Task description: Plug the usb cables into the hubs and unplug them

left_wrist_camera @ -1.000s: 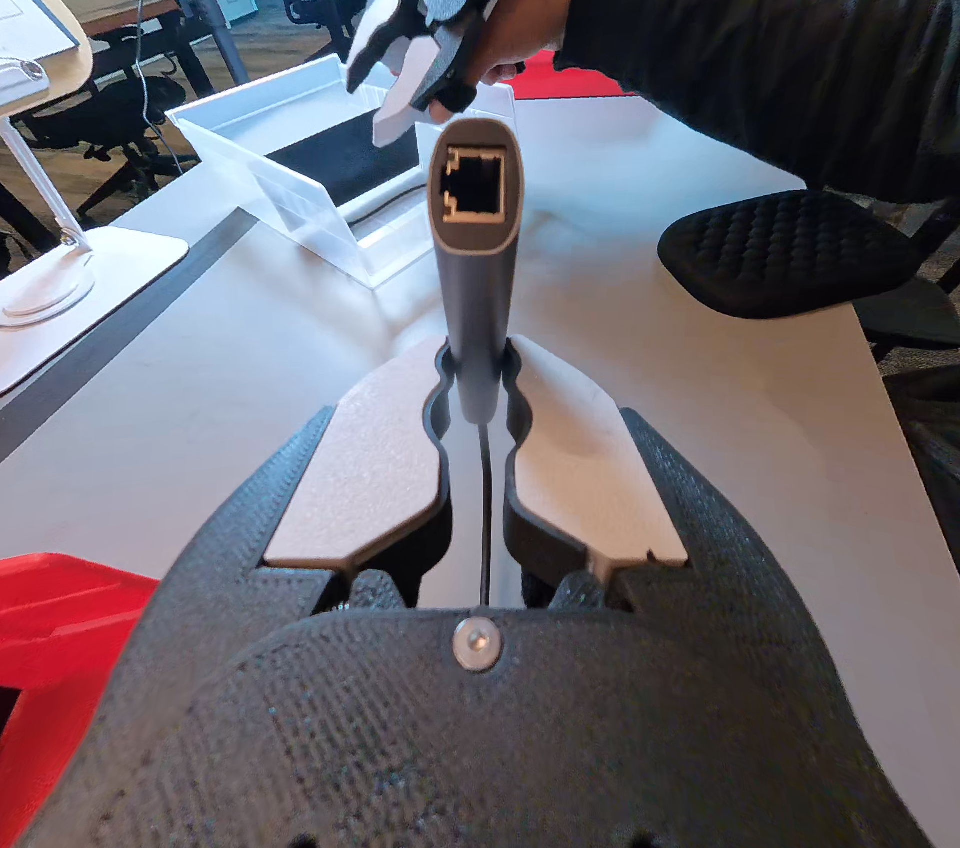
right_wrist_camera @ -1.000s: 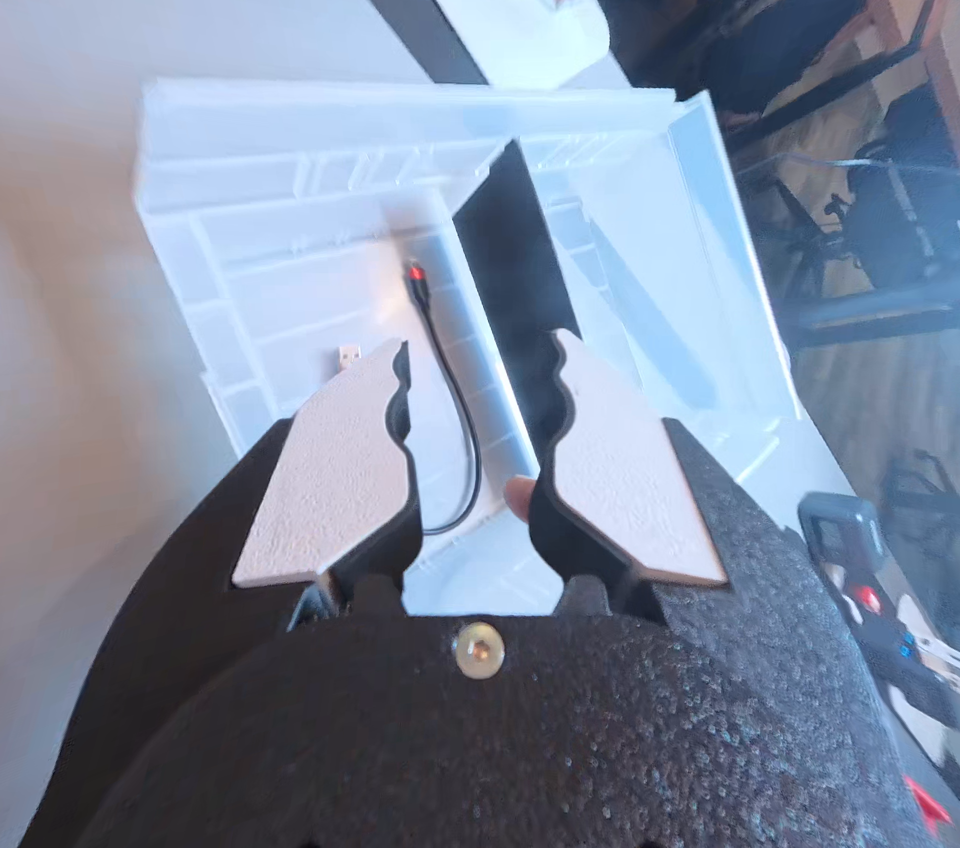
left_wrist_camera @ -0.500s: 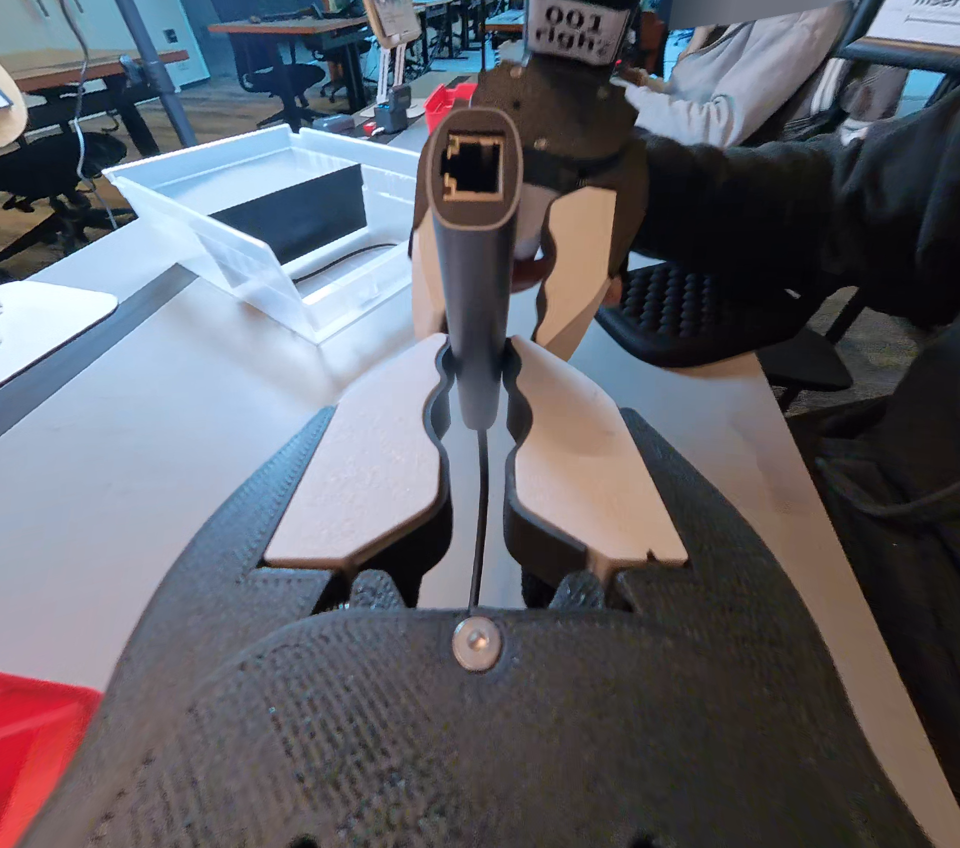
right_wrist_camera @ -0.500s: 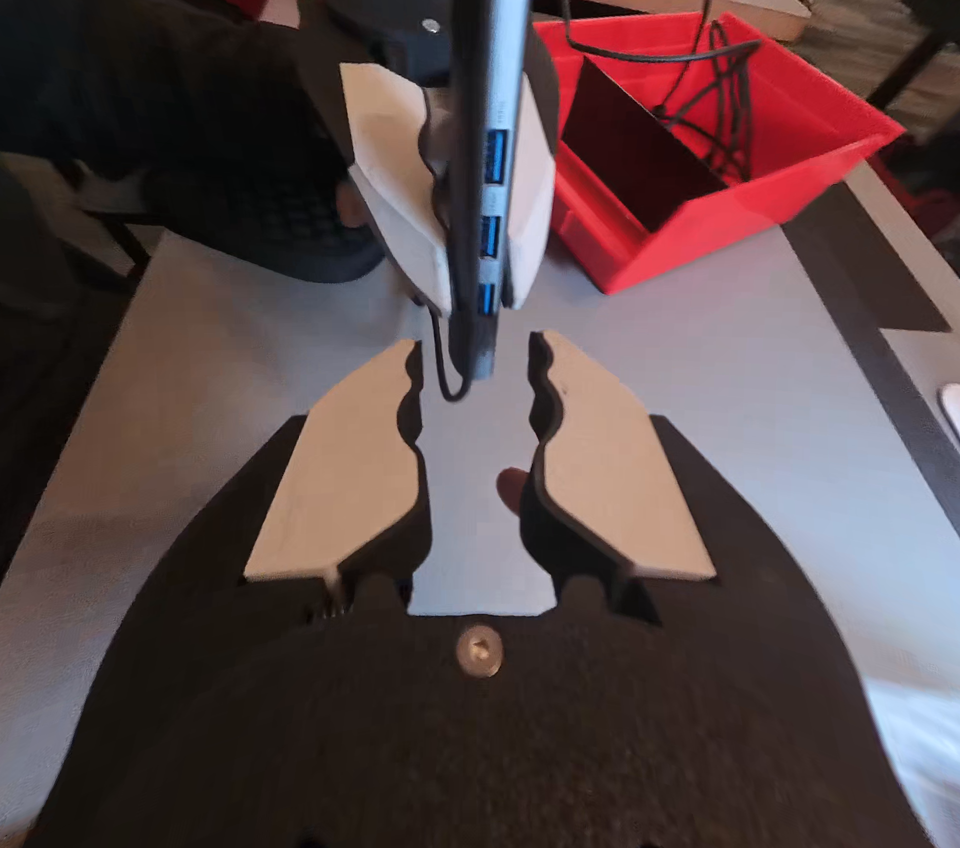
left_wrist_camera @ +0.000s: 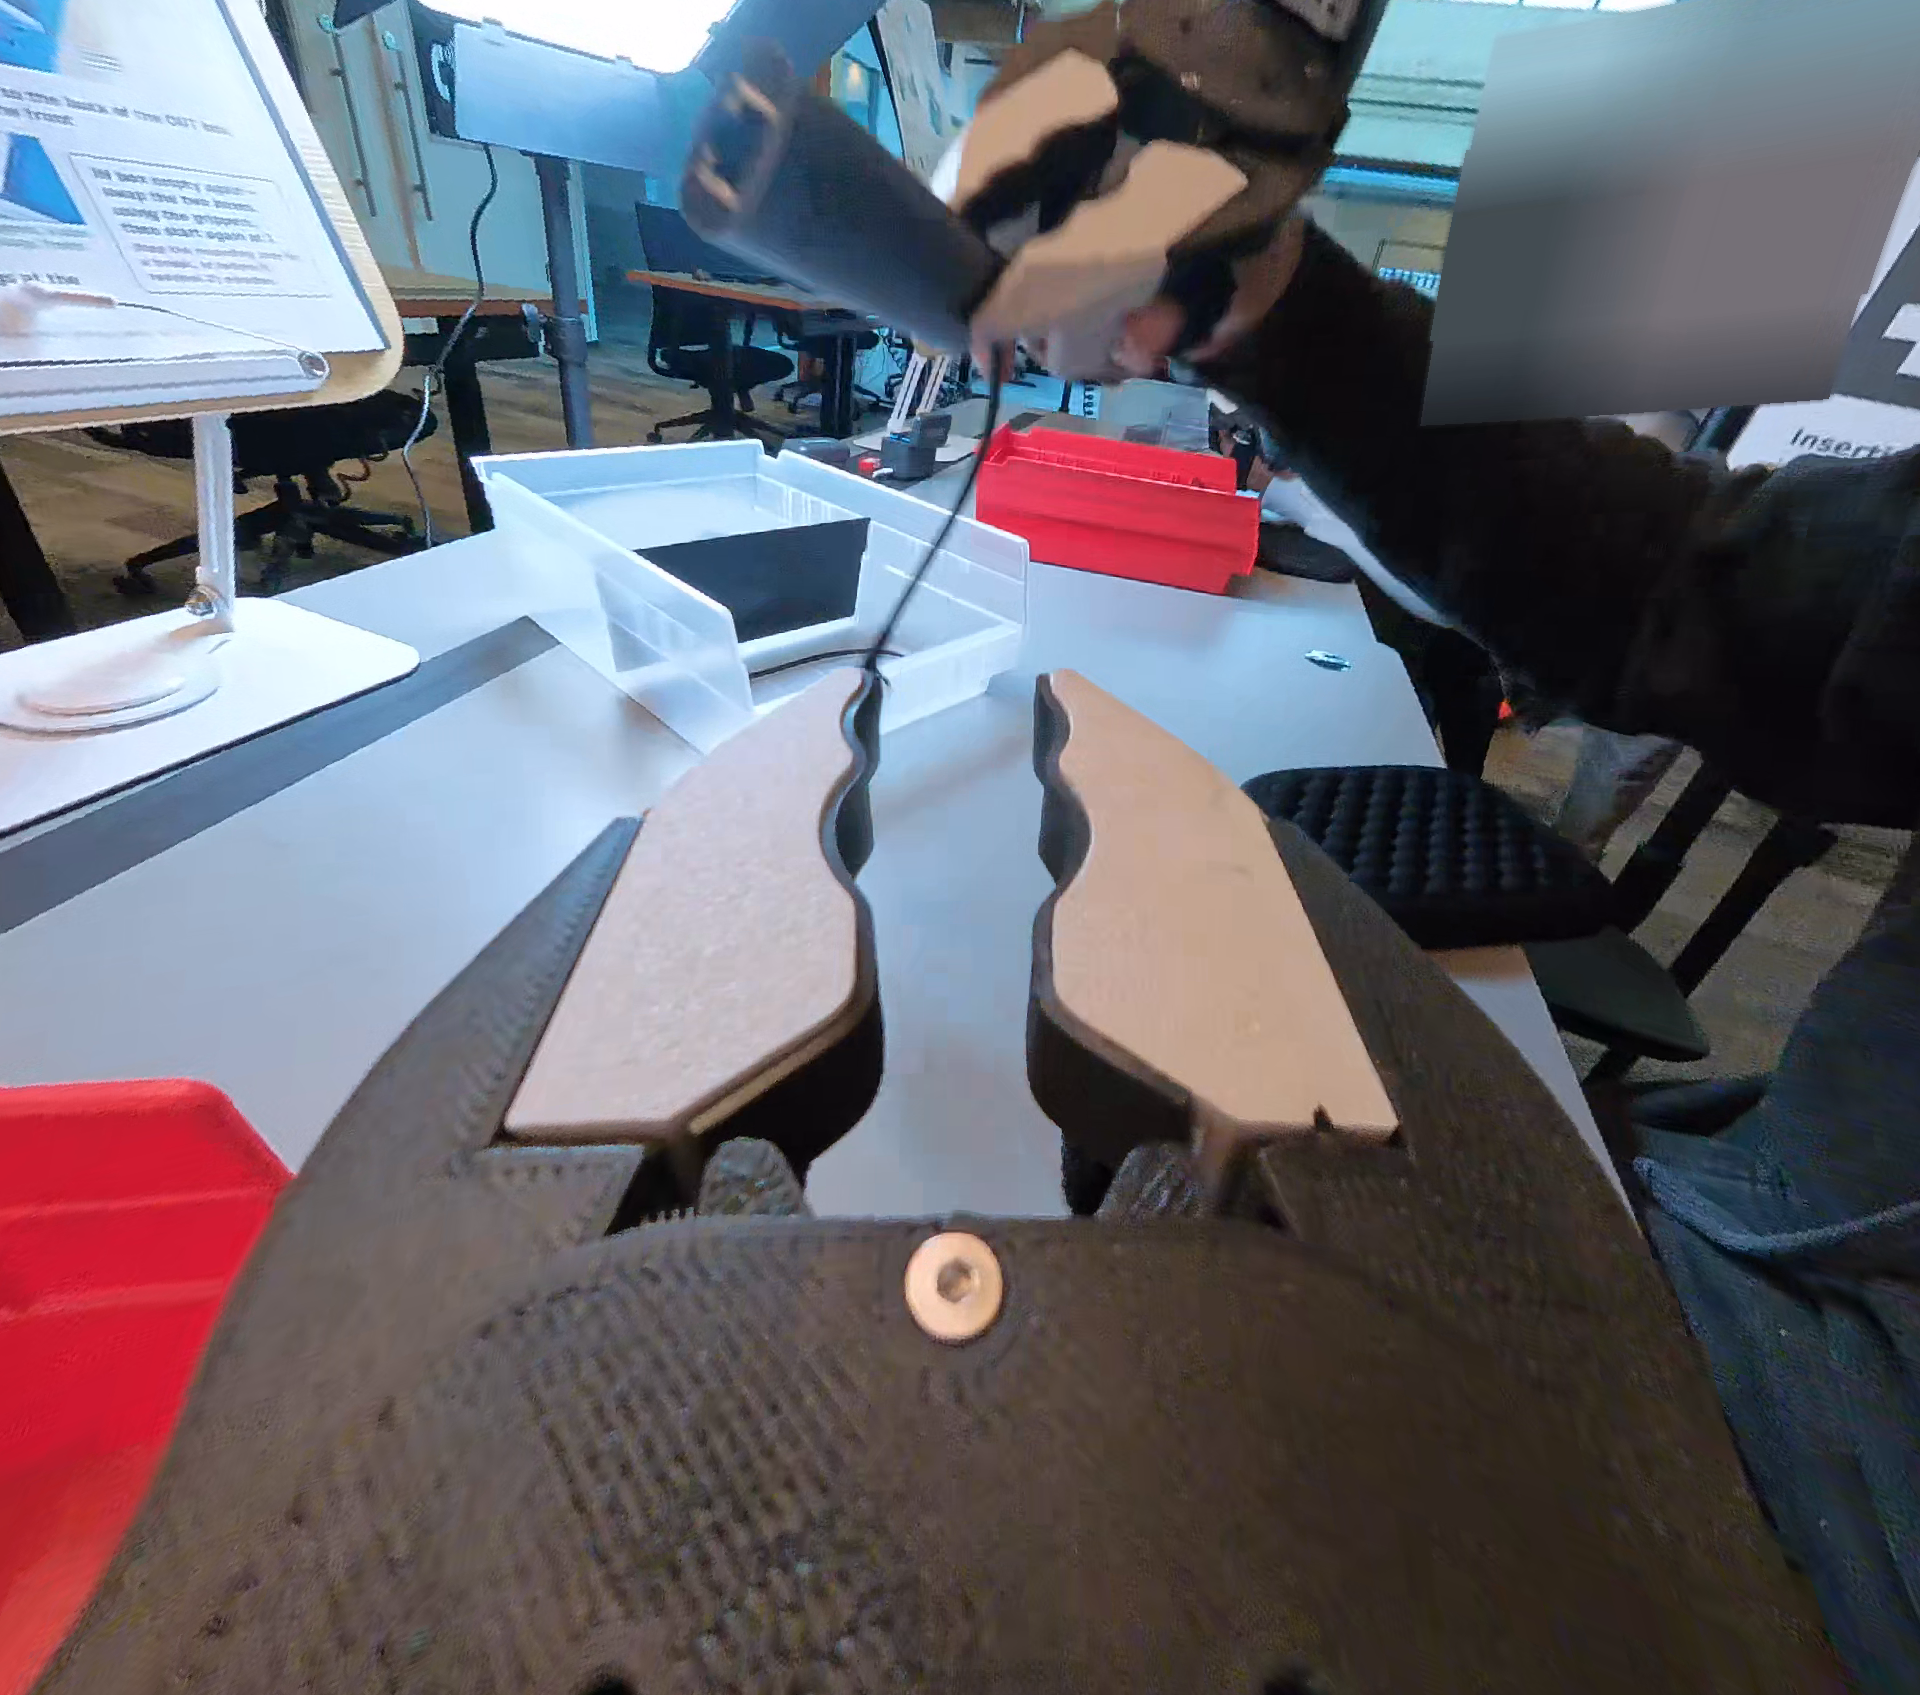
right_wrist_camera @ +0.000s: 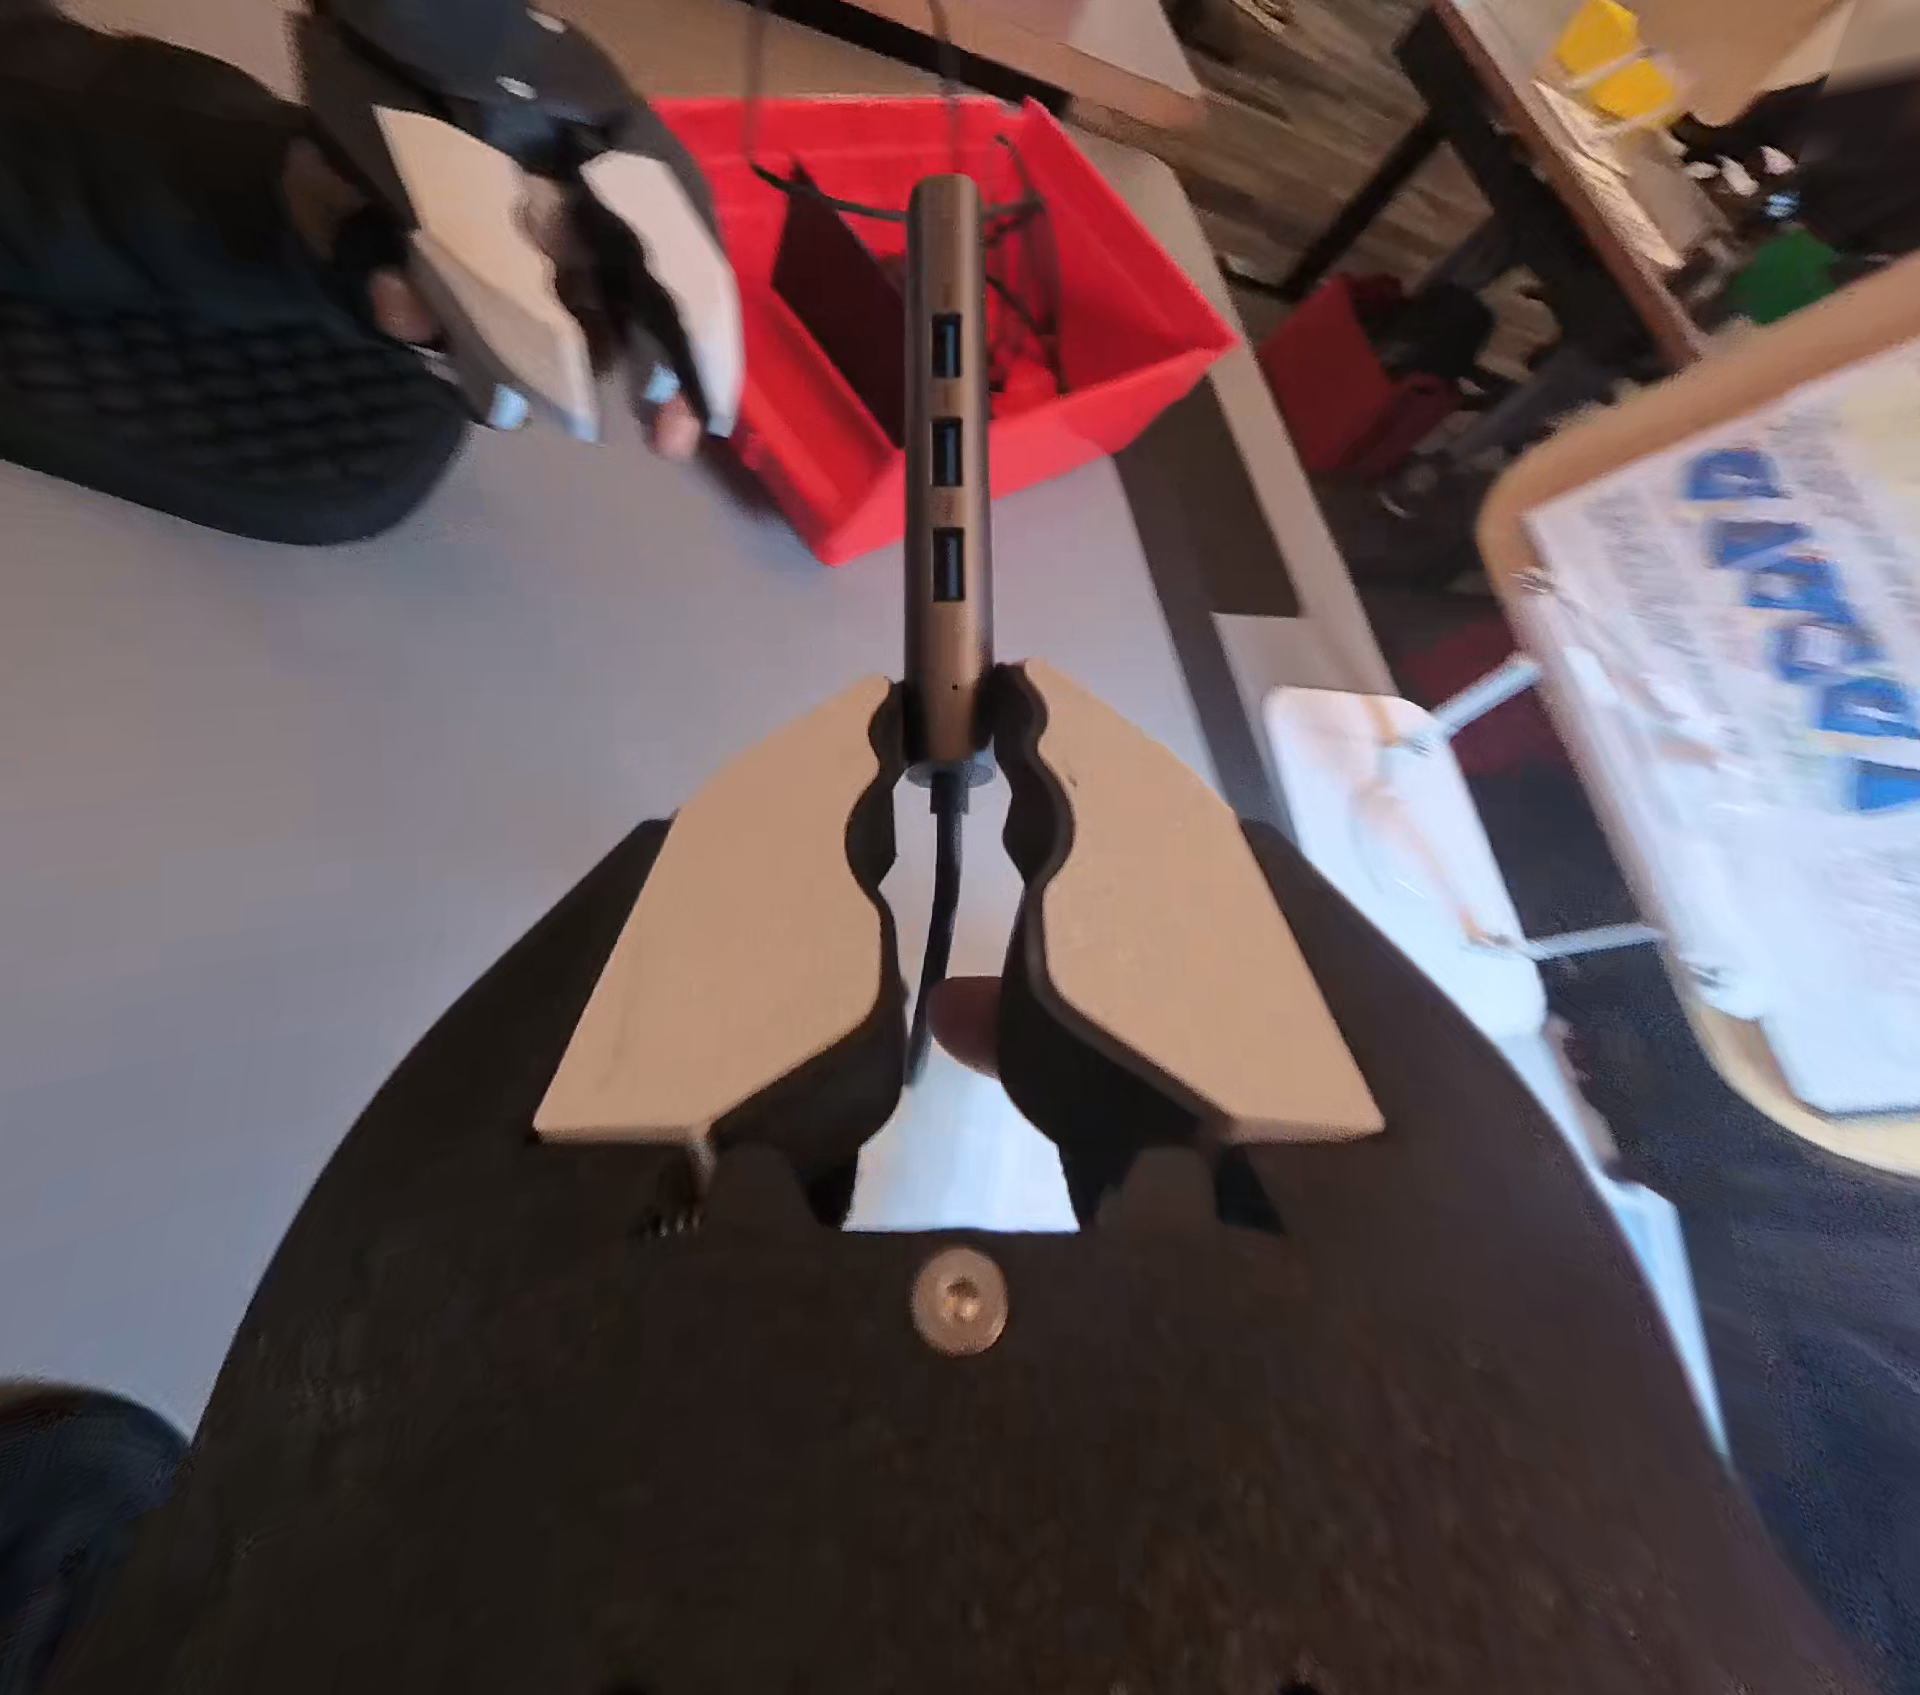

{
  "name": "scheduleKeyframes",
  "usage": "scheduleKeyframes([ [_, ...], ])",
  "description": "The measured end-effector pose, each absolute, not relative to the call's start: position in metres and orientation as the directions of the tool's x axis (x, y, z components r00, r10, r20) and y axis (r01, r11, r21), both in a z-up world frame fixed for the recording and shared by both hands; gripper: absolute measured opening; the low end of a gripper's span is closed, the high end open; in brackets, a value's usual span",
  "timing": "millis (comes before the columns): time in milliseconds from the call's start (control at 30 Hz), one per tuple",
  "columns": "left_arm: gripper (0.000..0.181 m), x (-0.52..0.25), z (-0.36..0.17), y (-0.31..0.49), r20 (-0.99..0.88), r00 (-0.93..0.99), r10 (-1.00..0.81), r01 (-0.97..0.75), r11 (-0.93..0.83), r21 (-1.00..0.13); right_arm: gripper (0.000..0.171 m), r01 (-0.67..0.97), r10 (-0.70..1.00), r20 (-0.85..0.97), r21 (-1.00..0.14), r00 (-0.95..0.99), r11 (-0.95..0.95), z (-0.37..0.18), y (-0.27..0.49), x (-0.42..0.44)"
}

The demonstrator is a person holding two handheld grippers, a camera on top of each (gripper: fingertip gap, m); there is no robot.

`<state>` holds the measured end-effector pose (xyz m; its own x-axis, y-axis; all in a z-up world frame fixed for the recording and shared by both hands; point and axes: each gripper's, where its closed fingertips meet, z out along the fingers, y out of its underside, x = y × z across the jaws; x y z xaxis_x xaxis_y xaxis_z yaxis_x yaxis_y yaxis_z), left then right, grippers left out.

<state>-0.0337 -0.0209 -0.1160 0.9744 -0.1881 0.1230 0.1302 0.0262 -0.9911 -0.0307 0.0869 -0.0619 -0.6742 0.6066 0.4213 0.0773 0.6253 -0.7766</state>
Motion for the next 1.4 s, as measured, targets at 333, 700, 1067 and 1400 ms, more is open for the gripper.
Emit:
scheduleKeyframes([
  [333,0.026,-0.031,-0.134,-0.011,0.060,0.985,-0.164,0.054,-0.041,-0.998,0.017,0.332,0.661,0.706,-0.578,-0.253,0.745,-0.003,0.288,-0.098],
  [700,0.024,-0.016,-0.161,-0.001,-0.009,0.980,-0.199,-0.038,-0.143,-0.989,0.017,0.731,0.775,0.570,-0.400,-0.272,0.552,-0.219,0.401,-0.106],
  [1067,0.027,-0.029,-0.171,-0.001,0.061,0.985,-0.164,0.029,-0.191,-0.981,0.055,0.522,0.907,0.367,-0.743,-0.206,0.419,-0.089,0.339,-0.100],
  [1400,0.028,-0.090,-0.140,-0.028,0.027,0.995,0.092,0.043,-0.181,-0.982,0.049,0.212,0.986,-0.043,-0.977,-0.159,-0.008,-0.124,0.190,0.001],
])
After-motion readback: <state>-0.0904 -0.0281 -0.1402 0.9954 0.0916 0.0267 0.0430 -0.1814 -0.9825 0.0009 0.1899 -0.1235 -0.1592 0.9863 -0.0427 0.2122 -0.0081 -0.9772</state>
